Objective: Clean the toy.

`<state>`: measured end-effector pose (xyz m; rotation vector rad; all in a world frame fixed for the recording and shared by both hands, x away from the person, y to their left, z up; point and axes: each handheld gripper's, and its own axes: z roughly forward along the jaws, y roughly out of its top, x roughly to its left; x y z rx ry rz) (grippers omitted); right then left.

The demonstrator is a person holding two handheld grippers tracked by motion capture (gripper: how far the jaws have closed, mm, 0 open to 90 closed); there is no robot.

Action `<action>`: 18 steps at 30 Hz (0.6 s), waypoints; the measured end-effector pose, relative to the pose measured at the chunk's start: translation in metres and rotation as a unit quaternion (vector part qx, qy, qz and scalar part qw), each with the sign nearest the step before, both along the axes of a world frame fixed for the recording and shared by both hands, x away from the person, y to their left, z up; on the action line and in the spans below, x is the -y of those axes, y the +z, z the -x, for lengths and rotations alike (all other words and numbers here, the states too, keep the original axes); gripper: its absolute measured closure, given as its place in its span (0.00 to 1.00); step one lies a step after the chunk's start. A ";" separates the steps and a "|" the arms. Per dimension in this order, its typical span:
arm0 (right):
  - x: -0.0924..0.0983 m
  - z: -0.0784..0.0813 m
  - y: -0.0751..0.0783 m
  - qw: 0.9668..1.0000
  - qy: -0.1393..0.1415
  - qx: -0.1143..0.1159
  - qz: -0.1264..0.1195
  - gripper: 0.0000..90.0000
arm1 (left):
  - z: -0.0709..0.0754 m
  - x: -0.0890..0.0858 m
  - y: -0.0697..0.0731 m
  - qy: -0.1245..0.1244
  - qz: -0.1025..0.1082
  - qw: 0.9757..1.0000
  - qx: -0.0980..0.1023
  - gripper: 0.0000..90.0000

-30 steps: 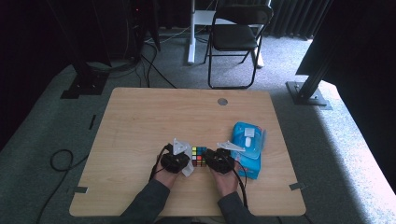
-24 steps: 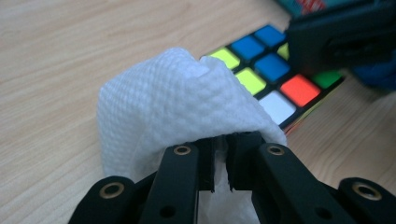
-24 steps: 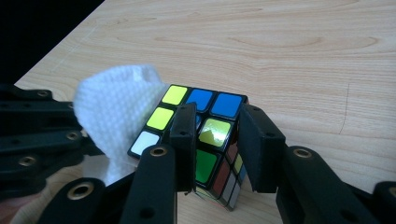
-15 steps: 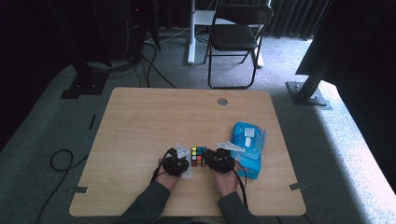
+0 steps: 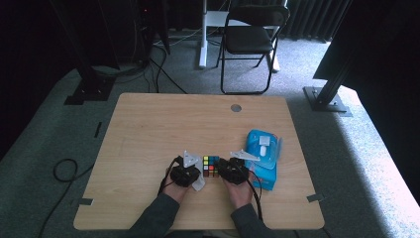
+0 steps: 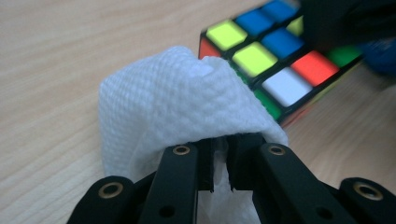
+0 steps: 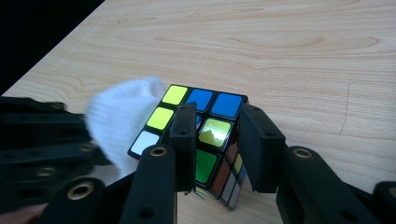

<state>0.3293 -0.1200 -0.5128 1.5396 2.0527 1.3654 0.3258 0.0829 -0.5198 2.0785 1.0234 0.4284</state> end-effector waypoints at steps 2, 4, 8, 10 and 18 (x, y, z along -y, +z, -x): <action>0.000 0.000 0.000 1.000 0.000 0.000 0.000 0.76 | 0.005 -0.001 0.006 -0.004 0.005 1.000 0.009 0.92; 0.000 0.000 0.000 1.000 0.000 0.000 0.001 0.76 | 0.008 -0.002 0.008 -0.012 0.010 1.000 0.016 0.92; 0.000 0.000 0.000 1.000 0.000 -0.001 0.001 0.76 | 0.006 -0.003 0.004 -0.015 0.005 1.000 0.009 0.92; 0.000 0.000 0.000 1.000 0.000 -0.001 0.001 0.76 | 0.005 -0.002 0.000 -0.015 0.000 1.000 0.001 0.92; 0.000 0.000 0.000 1.000 0.001 0.000 0.002 0.76 | 0.000 0.001 -0.021 -0.018 -0.020 0.999 -0.018 0.92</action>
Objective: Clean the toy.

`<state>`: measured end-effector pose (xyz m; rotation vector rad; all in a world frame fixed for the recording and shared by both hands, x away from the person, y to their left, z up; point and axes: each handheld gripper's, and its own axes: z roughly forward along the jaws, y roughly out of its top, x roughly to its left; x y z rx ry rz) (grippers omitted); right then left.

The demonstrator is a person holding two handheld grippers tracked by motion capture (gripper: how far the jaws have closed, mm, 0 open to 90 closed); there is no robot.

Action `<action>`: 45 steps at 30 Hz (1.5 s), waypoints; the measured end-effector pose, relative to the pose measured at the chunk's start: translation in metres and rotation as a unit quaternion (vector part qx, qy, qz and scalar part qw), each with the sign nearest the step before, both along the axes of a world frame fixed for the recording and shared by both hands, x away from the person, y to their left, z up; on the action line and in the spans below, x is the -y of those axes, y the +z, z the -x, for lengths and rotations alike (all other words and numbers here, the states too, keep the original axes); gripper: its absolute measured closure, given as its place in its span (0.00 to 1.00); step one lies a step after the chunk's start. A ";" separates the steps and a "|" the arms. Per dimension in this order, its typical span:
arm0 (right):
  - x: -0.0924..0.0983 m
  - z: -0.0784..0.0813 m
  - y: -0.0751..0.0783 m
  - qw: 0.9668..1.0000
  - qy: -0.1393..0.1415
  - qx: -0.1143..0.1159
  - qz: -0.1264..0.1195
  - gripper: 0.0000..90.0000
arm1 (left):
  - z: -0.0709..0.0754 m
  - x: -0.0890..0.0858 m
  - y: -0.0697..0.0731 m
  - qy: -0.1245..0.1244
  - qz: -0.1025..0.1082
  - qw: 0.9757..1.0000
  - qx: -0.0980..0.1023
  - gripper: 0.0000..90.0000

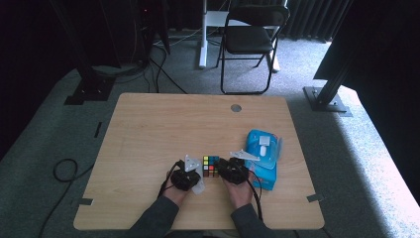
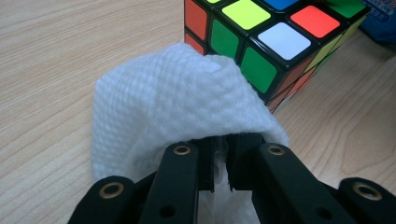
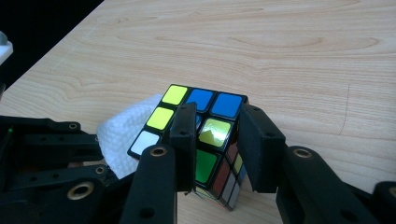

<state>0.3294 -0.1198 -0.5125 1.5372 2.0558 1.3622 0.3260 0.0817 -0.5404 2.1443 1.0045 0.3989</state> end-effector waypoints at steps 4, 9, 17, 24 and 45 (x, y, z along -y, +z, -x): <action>0.000 0.000 -0.001 1.000 0.007 0.001 -0.004 0.76 | -0.003 -0.003 0.001 0.005 0.006 1.000 -0.004 0.91; 0.000 0.000 0.000 1.000 0.014 -0.002 -0.005 0.77 | -0.007 -0.011 0.002 0.020 0.011 1.000 -0.004 0.90; -0.008 -0.004 0.001 1.000 0.015 -0.002 -0.001 0.78 | -0.011 -0.028 0.008 0.043 0.019 0.999 0.001 0.89; -0.023 -0.009 0.002 1.000 0.027 -0.001 0.007 0.78 | -0.012 -0.042 0.014 0.062 0.027 0.998 0.005 0.89; -0.039 -0.020 0.004 0.999 0.036 -0.027 -0.010 0.77 | -0.010 -0.053 0.012 0.073 0.023 0.997 0.004 0.88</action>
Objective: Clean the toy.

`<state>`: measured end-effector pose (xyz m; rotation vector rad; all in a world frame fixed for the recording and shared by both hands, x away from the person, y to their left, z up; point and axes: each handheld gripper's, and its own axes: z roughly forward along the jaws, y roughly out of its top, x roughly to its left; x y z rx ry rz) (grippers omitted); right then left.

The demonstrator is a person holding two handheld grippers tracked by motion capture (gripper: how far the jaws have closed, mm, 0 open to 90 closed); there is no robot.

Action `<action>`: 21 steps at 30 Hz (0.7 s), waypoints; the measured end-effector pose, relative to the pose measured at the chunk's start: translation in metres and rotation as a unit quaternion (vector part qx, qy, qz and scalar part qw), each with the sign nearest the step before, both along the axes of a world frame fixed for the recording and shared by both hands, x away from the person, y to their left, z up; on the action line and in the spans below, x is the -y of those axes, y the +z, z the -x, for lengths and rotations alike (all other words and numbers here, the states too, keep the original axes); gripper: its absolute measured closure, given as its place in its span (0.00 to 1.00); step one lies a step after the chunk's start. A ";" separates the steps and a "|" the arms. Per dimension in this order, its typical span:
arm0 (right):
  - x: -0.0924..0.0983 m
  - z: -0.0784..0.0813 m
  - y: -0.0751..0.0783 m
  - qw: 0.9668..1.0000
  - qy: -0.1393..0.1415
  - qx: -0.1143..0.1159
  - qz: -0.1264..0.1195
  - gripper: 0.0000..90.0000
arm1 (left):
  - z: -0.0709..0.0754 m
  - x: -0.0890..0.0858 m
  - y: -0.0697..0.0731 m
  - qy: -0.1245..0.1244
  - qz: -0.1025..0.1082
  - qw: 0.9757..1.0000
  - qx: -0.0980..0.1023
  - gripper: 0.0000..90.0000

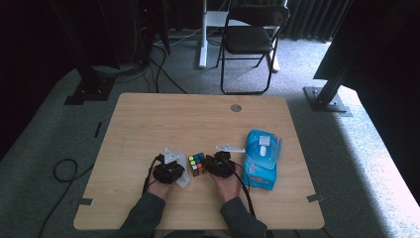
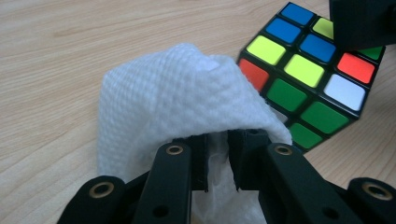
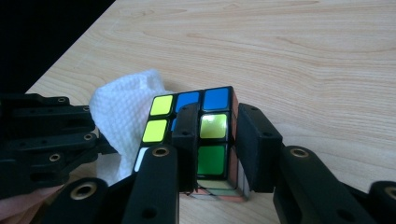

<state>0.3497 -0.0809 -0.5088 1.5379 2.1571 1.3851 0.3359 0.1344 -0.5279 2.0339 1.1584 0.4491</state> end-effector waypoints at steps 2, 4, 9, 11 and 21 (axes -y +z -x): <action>0.000 -0.001 0.000 1.000 0.001 -0.005 -0.003 0.78 | 0.000 0.001 -0.001 0.000 0.000 1.000 -0.001 0.88; 0.002 -0.002 0.000 1.000 0.002 -0.009 -0.007 0.78 | 0.001 0.001 -0.001 -0.001 -0.001 1.000 -0.002 0.88; 0.006 -0.006 -0.001 0.999 -0.002 -0.034 -0.030 0.78 | 0.001 0.002 -0.002 -0.003 -0.003 1.000 -0.002 0.87; 0.011 -0.008 -0.001 0.998 -0.006 -0.047 -0.046 0.78 | 0.001 0.003 -0.002 -0.004 -0.005 1.000 -0.002 0.87; 0.028 -0.011 0.002 0.998 -0.050 -0.036 0.030 0.97 | 0.001 0.005 -0.004 -0.007 -0.007 1.000 -0.005 0.87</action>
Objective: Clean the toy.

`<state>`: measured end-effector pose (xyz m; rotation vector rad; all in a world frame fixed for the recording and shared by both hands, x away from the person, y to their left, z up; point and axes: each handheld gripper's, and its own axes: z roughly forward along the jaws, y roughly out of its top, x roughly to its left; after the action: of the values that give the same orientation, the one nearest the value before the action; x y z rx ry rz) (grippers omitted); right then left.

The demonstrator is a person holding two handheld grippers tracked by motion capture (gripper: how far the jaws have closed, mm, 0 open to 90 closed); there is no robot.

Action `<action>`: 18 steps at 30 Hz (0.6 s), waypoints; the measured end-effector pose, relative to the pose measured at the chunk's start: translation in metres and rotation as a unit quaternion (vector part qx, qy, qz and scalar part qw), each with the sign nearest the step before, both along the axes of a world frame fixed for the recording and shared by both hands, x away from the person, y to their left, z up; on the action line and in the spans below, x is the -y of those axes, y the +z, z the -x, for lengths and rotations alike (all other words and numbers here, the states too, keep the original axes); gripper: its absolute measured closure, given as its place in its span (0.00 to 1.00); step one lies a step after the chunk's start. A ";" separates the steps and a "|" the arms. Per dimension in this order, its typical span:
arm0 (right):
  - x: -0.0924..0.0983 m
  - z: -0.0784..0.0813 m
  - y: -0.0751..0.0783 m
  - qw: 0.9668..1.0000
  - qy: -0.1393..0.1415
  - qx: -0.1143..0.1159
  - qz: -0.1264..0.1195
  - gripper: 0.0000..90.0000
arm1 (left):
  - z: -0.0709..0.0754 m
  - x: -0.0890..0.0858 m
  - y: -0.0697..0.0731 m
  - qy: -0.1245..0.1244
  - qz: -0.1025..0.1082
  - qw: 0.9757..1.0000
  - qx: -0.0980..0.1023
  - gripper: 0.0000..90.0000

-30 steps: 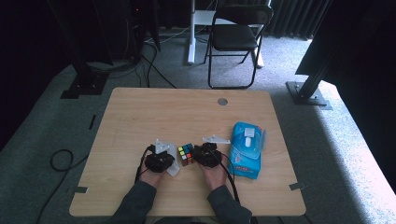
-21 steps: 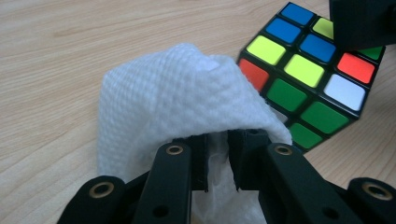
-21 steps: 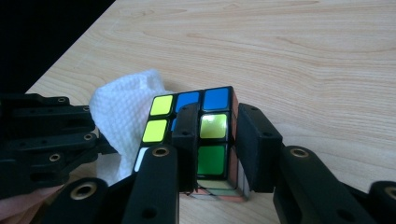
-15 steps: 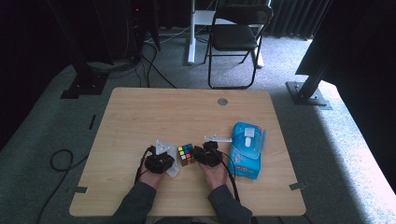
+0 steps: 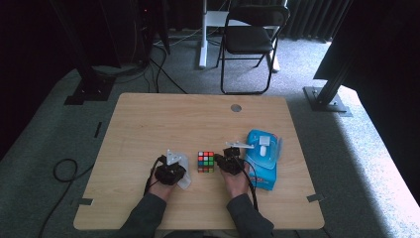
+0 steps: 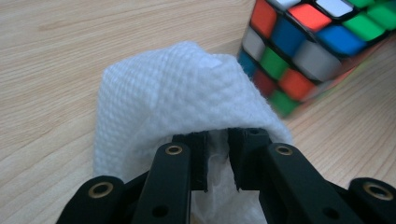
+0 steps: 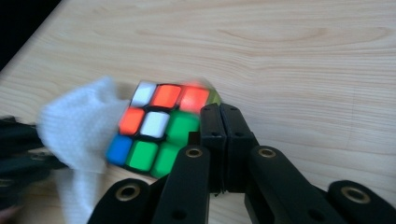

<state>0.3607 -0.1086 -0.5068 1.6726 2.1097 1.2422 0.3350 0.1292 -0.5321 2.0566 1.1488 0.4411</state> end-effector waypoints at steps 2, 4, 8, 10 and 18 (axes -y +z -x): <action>0.003 0.001 0.000 1.000 -0.007 0.002 -0.009 0.92 | 0.000 0.000 0.000 0.000 0.000 1.000 0.000 0.87; 0.005 0.002 0.001 1.000 -0.009 0.011 -0.019 0.86 | 0.000 0.000 -0.001 0.001 -0.001 1.000 -0.001 0.87; 0.006 0.007 0.006 0.999 -0.005 0.022 -0.043 0.78 | 0.000 0.001 0.000 0.000 0.000 1.000 0.000 0.87; 0.003 0.010 0.007 0.998 0.002 0.023 -0.050 0.75 | 0.000 0.002 0.000 -0.001 -0.001 1.000 0.002 0.87; -0.012 0.010 0.001 0.999 0.017 0.016 -0.034 0.72 | -0.002 0.001 0.006 0.002 0.011 1.000 0.010 0.87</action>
<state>0.3505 -0.0964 -0.5060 1.6383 2.1091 1.3557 0.3374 0.1287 -0.5261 2.0272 1.1413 0.4473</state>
